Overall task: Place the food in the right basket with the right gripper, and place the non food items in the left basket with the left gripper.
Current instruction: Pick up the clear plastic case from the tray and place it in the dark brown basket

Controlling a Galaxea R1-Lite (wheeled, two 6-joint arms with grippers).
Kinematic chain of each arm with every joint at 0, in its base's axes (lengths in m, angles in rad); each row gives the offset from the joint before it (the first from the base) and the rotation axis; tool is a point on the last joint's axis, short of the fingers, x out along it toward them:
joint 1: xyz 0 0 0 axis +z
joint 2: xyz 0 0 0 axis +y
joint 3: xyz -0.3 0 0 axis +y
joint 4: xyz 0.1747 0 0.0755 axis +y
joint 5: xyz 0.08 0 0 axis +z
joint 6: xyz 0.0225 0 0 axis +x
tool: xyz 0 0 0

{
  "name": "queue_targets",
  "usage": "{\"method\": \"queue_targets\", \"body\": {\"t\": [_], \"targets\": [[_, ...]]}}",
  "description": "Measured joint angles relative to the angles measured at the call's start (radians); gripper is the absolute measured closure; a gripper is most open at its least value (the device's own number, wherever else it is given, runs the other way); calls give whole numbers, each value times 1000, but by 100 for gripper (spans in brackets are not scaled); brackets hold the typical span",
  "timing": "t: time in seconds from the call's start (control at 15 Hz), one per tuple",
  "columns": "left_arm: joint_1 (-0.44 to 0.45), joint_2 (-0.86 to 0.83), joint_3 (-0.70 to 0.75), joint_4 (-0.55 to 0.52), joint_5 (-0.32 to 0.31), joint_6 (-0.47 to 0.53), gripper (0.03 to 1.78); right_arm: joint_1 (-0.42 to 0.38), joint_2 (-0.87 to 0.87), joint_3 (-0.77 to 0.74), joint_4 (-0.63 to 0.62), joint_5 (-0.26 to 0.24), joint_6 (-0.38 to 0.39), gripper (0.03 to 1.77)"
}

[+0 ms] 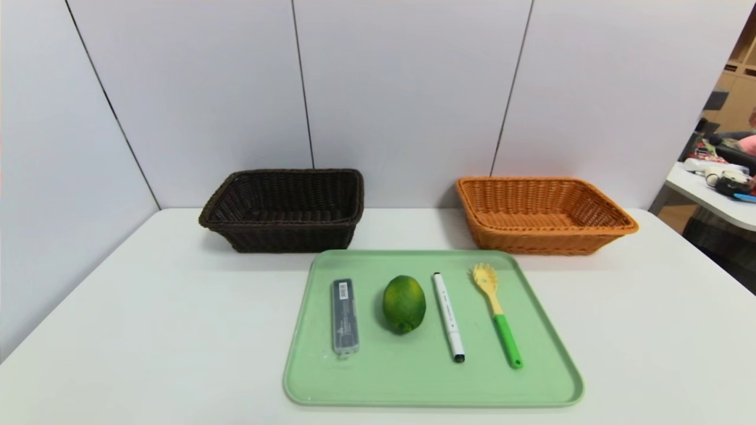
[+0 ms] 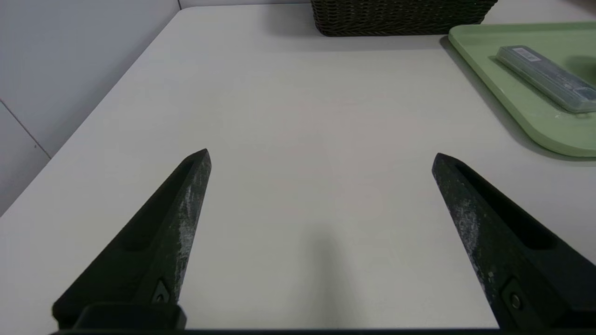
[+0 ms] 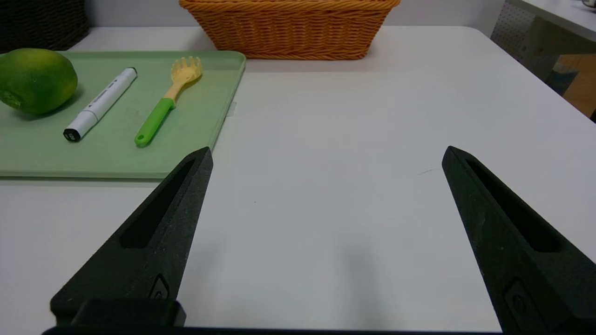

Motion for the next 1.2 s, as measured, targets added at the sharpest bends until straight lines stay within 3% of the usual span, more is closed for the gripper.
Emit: {"method": "queue_targets", "body": {"t": [1.2], "targets": [[0,0,-15,28,-12,44,12,0,0,-10,7,4,-20,10]]}}
